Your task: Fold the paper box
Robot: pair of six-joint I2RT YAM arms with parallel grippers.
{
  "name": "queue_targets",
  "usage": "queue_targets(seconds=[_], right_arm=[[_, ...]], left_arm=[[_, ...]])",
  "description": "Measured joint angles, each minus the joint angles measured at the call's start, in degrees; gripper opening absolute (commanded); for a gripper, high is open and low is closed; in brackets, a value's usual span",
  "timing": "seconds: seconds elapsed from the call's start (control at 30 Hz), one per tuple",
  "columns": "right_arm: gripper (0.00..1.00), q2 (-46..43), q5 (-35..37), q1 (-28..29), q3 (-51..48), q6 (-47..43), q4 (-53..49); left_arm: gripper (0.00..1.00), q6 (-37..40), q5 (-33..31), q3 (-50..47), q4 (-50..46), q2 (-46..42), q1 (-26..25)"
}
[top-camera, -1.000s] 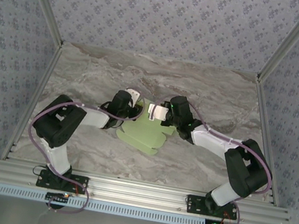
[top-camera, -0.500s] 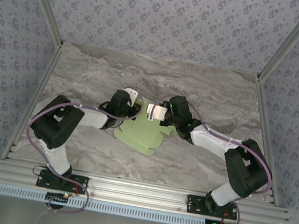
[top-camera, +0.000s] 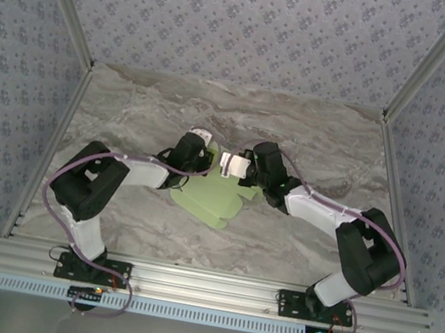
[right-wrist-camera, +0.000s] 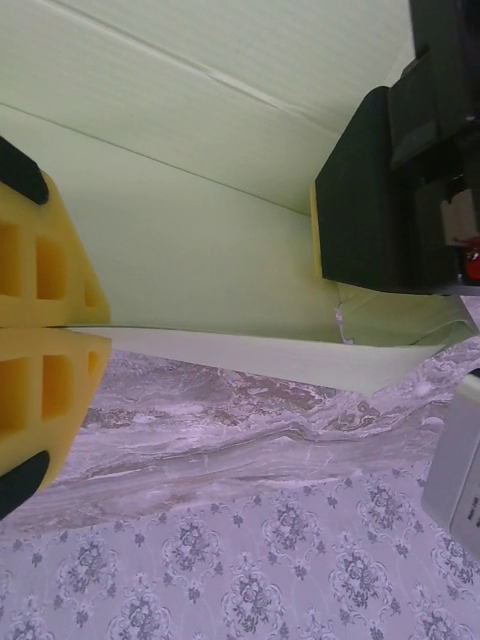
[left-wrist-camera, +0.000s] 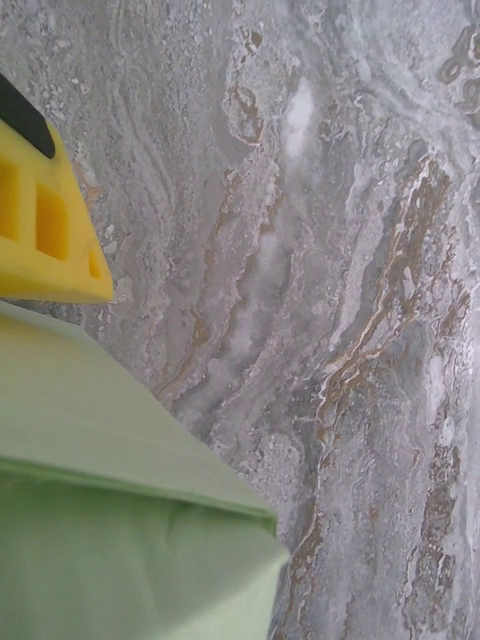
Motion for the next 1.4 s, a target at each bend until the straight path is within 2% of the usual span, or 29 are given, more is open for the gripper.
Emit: queue_targets(seconds=[0.23,0.87,1.13,1.4], right_arm=[[0.0,-1.11,-0.57,-0.42,0.0,0.35,-0.66],[0.0,-2.12,-2.03,-1.01,0.0,0.35,-3.72],[0.0,-2.12,-2.01,-1.01,0.0,0.35,-4.46],[0.0,-2.12,-2.01,-1.01,0.0,0.35,-4.5]], left_arm=[[0.36,1.05,-0.87,-1.09,1.84,-0.28,-0.28],[0.63,3.3,12.79,-8.37,4.09,-10.16,2.51],[0.62,3.41,16.13,-8.59,3.69,-10.67,2.78],[0.45,4.37,17.33,-9.38,2.56,-10.64,2.91]])
